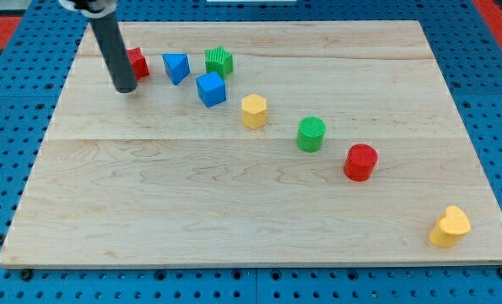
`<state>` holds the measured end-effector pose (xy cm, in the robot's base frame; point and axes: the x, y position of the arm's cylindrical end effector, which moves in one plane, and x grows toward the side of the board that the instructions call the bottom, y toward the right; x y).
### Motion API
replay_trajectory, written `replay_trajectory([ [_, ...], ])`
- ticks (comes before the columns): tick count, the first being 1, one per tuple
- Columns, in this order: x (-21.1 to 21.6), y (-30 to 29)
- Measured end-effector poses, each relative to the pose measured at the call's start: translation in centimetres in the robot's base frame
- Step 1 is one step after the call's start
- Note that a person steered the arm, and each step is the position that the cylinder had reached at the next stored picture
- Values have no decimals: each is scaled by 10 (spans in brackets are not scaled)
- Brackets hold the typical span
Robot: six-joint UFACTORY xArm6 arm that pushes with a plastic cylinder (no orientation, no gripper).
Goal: Slightly touch the red circle
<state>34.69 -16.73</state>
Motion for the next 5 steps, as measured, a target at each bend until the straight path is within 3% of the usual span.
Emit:
replay_trajectory([
  [2,-55,-25],
  [3,-60,-18],
  [4,36,26],
  [5,127,142],
])
